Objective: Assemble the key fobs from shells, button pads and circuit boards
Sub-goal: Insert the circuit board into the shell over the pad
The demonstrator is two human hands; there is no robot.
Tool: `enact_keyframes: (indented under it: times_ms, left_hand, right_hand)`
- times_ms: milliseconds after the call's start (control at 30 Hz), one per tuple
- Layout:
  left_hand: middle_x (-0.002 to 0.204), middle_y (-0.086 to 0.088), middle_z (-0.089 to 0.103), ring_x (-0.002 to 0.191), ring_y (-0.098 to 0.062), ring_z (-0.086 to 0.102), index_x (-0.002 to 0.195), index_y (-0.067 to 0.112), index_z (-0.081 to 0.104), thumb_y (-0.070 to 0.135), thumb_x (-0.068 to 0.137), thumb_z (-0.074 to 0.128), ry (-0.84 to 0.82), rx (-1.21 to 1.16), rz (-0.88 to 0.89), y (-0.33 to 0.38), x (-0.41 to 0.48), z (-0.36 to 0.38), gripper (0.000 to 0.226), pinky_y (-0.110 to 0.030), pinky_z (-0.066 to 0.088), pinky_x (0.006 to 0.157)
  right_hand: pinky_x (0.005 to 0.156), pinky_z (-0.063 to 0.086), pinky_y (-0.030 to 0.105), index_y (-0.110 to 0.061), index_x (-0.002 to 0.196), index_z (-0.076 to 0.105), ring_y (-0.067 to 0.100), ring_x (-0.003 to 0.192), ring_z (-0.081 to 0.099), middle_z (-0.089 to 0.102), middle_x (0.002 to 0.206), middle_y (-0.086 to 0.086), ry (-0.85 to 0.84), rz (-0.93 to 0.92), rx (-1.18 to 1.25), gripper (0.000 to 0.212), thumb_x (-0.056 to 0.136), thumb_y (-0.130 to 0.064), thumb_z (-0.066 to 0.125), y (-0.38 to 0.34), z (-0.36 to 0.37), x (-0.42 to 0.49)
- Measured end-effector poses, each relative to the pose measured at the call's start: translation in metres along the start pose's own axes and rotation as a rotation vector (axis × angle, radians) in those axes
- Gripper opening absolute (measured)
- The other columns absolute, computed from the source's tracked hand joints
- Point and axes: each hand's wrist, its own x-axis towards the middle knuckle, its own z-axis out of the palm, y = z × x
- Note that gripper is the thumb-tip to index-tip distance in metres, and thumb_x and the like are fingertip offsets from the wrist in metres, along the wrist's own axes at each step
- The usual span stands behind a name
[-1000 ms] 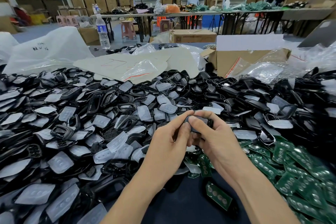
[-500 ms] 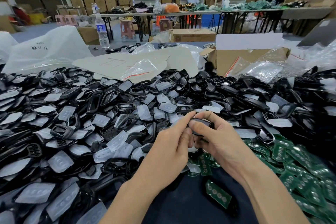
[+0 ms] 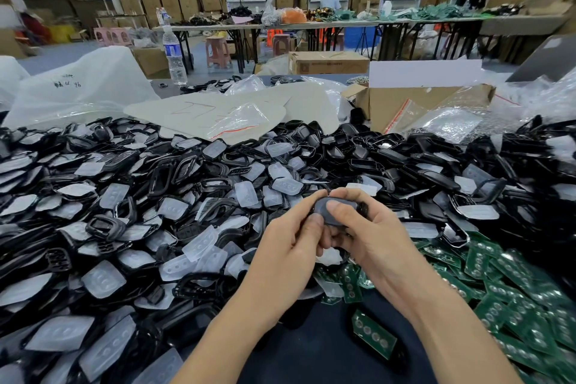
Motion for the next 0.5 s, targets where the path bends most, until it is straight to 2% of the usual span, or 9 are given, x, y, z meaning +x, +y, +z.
enact_keyframes:
  times_ms: [133,267,333,433,500]
  left_hand:
    - [0.071,0.005,0.060,0.070,-0.009,0.054,0.130,0.030,0.064,0.013,0.107,0.043,0.021,-0.045,-0.007,0.0002,0.0001,0.0014,0.035,-0.023,0.049,0.069]
    - [0.070,0.008,0.061,0.067,-0.007,0.054,0.117,0.040,0.069,0.027,0.102,0.045,0.050,-0.114,0.015,0.0018,0.0000,0.0038,0.031,-0.020,0.048,0.064]
    - [0.068,0.010,0.060,0.066,-0.005,0.053,0.112,0.044,0.070,0.024,0.103,0.047,0.062,-0.144,0.014,0.0020,0.0008,0.0040,0.032,-0.019,0.048,0.062]
    - [0.067,0.008,0.059,0.066,-0.006,0.053,0.109,0.044,0.072,0.016,0.106,0.047,0.096,-0.176,0.005,0.0015,0.0019,0.0019,0.038,-0.019,0.048,0.062]
    - [0.066,0.007,0.059,0.065,-0.006,0.053,0.110,0.043,0.072,0.015,0.107,0.047,0.111,-0.188,0.004,0.0023,0.0024,0.0009,0.038,-0.018,0.048,0.062]
  right_hand:
    - [0.073,0.051,0.044,-0.020,0.089,0.075,0.029,0.070,0.054,0.062,0.080,0.011,0.026,-0.003,-0.004,0.012,0.090,-0.009,0.069,0.0021,-0.0007,0.0004]
    - [0.069,0.050,0.045,-0.014,0.092,0.073,0.029,0.064,0.056,0.063,0.076,0.015,-0.001,-0.027,0.015,0.007,0.086,-0.013,0.071,0.0028,0.0003,-0.0003]
    - [0.069,0.049,0.045,-0.010,0.097,0.072,0.027,0.062,0.058,0.063,0.075,0.016,-0.016,-0.036,0.023,0.017,0.082,-0.016,0.072,0.0024,0.0010,-0.0009]
    - [0.074,0.051,0.044,-0.002,0.111,0.070,0.029,0.071,0.057,0.062,0.082,0.017,-0.027,-0.033,0.035,0.032,0.082,-0.018,0.072,0.0020,0.0007,-0.0013]
    - [0.077,0.051,0.044,-0.001,0.115,0.070,0.029,0.073,0.056,0.062,0.085,0.018,-0.028,-0.039,0.051,0.035,0.084,-0.018,0.070,0.0024,0.0010,-0.0005]
